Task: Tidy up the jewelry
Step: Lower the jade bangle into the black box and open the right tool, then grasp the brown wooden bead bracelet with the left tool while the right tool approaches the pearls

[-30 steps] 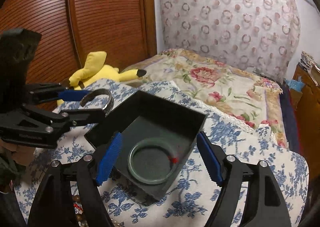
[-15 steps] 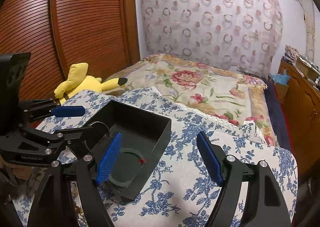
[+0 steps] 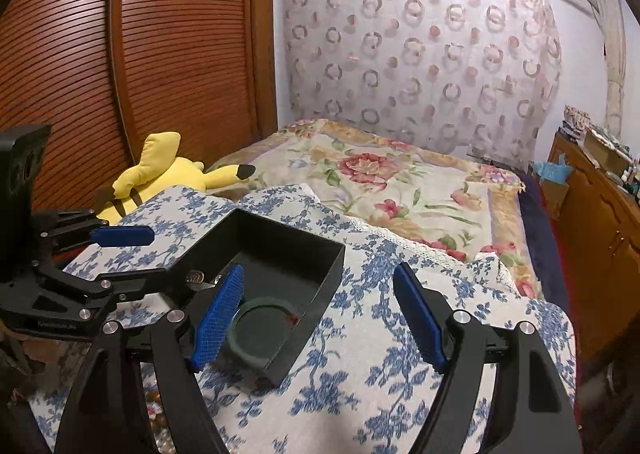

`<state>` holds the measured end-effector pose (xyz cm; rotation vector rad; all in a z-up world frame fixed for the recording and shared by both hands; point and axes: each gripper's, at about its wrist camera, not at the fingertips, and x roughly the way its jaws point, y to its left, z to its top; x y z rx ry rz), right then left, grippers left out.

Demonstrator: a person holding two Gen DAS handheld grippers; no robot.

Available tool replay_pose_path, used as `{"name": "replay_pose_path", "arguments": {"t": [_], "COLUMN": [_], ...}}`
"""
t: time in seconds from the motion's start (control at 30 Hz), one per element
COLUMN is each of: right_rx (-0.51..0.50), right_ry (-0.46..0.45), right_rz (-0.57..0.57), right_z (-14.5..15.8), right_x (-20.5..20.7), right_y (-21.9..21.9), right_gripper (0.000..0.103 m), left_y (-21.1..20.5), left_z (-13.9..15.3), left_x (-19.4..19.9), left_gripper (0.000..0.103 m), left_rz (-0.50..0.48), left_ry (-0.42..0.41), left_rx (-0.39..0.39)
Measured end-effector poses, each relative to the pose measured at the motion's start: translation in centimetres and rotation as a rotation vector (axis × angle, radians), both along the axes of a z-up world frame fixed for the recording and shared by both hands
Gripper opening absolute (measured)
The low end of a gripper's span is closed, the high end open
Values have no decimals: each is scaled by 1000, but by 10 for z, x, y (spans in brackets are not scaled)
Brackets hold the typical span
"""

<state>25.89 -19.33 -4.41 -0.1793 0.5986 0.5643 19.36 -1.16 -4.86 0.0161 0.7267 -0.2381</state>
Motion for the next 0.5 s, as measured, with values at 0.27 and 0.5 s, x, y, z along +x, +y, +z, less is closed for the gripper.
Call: {"name": "replay_pose_path", "arguments": {"t": [0.27, 0.5], "right_rx": [-9, -12], "right_ry": [26, 75], "right_rz": [-30, -42], "right_z": [-14, -38], "right_x": [-54, -102], "right_y": [-16, -22], "right_gripper": [79, 66], "left_y": [12, 12], "left_z": [-13, -33], "left_x": [-50, -85], "left_gripper": [58, 58], "left_rz": [7, -14], "left_ry": [17, 60], "left_rx": [-19, -22]}}
